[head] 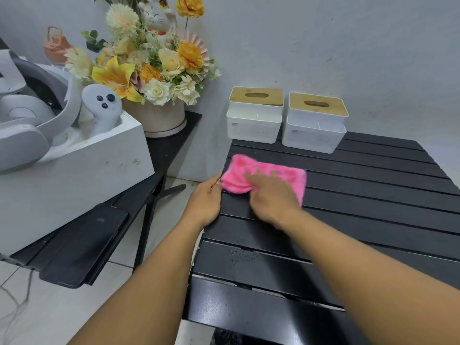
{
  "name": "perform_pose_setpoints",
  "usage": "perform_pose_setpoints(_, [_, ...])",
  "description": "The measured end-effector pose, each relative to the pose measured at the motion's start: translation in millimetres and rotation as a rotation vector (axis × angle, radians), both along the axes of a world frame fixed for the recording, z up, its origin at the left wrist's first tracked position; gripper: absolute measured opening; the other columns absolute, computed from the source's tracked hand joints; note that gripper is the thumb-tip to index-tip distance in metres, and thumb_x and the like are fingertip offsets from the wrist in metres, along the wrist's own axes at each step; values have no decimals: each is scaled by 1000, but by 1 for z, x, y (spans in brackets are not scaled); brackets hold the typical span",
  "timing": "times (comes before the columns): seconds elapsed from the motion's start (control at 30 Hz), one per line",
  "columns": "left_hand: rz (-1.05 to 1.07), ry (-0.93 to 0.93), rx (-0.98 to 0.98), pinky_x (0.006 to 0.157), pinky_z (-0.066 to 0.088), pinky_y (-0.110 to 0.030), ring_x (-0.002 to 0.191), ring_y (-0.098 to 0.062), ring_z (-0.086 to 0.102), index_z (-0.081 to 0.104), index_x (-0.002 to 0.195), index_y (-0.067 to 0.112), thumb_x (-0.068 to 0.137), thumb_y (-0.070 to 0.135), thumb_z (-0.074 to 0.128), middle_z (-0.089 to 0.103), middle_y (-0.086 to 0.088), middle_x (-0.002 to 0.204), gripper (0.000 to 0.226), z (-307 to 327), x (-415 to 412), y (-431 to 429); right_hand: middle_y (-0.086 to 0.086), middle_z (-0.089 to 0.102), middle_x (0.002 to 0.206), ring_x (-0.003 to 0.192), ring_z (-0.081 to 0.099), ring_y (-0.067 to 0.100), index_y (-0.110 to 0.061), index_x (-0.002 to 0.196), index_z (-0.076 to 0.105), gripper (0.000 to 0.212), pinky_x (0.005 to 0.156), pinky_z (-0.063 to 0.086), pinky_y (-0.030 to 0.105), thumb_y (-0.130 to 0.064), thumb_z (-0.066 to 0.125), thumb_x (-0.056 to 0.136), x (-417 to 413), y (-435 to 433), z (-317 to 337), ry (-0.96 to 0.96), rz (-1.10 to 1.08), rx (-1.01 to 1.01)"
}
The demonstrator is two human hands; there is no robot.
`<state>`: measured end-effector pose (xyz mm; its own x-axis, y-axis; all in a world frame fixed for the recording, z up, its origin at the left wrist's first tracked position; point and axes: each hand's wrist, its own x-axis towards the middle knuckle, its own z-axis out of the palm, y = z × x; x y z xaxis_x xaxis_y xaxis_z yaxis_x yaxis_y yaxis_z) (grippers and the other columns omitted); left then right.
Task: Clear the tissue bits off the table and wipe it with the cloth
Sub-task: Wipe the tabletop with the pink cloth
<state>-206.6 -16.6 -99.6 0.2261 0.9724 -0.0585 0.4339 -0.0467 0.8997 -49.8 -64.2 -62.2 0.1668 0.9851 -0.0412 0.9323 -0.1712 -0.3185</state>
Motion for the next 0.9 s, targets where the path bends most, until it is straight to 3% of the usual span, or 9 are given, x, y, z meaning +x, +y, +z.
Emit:
perform_pose_setpoints(0.1, [-4, 35, -15, 89, 48, -34, 106, -22, 63, 70, 107, 20, 101, 21, 39, 72, 0, 109, 32, 0, -2, -1, -9, 36, 157, 148, 22, 31, -41, 148, 35, 57, 120, 17, 50, -18, 38, 96, -15, -18, -3, 4, 233, -22])
perform_pose_setpoints(0.17, [-13, 77, 5, 92, 46, -33, 111, -22, 61, 69, 115, 20, 102, 20, 37, 70, 1, 117, 35, 1, -2, -1, -14, 30, 159, 151, 15, 25, -42, 150, 33, 55, 121, 14, 45, -21, 38, 99, 5, -28, -3, 40, 255, -49])
perform_pose_setpoints(0.27, [-24, 193, 56, 102, 38, -29, 128, -22, 52, 59, 138, 25, 105, 25, 33, 60, 3, 138, 42, 7, -5, -7, -17, 26, 159, 151, 13, 20, -45, 150, 30, 56, 122, 15, 41, -21, 38, 99, 45, -48, 0, 43, 174, -69])
perform_pose_setpoints(0.47, [-56, 217, 33, 90, 35, -23, 122, -22, 55, 63, 133, 23, 104, 20, 37, 65, 3, 129, 39, 25, -21, -37, -10, 32, 158, 149, 21, 27, -39, 148, 36, 55, 118, 22, 47, -19, 37, 97, 57, -69, 4, 21, -92, -42])
perform_pose_setpoints(0.57, [-28, 149, -50, 86, 44, -28, 104, -19, 61, 74, 111, 19, 102, 19, 41, 71, 6, 108, 35, 28, -31, -53, -6, 34, 157, 144, 28, 34, -37, 145, 41, 57, 117, 19, 52, -16, 39, 92, 21, -64, 6, 5, -172, -41])
perform_pose_setpoints(0.67, [7, 137, -97, 73, 48, -32, 82, -27, 61, 73, 85, 12, 100, 20, 43, 70, -5, 84, 34, 29, -38, -67, -5, 36, 156, 145, 26, 37, -40, 145, 40, 62, 118, 15, 55, -12, 38, 89, -24, -67, 8, 27, 5, -48])
perform_pose_setpoints(0.73, [64, 102, -171, 53, 33, -28, 60, -20, 45, 63, 65, 15, 100, 17, 43, 56, 0, 62, 39, 31, -41, -76, -5, 34, 157, 148, 19, 34, -40, 148, 37, 60, 119, 13, 54, -14, 38, 94, -44, -76, 7, 38, 167, -70])
perform_pose_setpoints(0.77, [87, 63, -218, 50, 28, -25, 57, -17, 40, 60, 61, 16, 99, 14, 43, 51, 3, 57, 41, 30, -41, -78, -6, 33, 158, 149, 17, 32, -41, 149, 35, 59, 120, 13, 52, -15, 38, 96, -46, -80, 7, 52, 228, -87])
perform_pose_setpoints(0.9, [129, -67, -305, 56, 42, -21, 63, -14, 58, 75, 86, 13, 97, 25, 51, 69, 0, 76, 30, 26, -45, -82, -9, 28, 160, 151, 14, 24, -45, 149, 32, 56, 121, 15, 42, -21, 36, 98, -4, -89, 10, 73, 267, -136])
